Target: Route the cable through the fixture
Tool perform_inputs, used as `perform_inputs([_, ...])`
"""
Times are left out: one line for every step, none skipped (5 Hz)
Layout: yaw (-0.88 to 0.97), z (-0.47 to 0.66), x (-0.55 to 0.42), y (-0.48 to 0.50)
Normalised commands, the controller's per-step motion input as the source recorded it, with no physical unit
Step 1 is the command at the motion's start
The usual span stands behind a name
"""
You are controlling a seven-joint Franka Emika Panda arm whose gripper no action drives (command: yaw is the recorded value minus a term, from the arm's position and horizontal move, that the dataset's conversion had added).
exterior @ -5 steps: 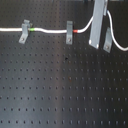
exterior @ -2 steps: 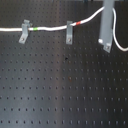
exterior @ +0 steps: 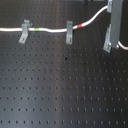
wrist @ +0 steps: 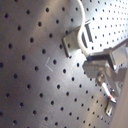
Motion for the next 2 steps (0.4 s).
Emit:
perform_inputs([0.09, -0.29, -0.218, 0.413])
perform_inputs([0.01, 0.31, -0.08, 0.185])
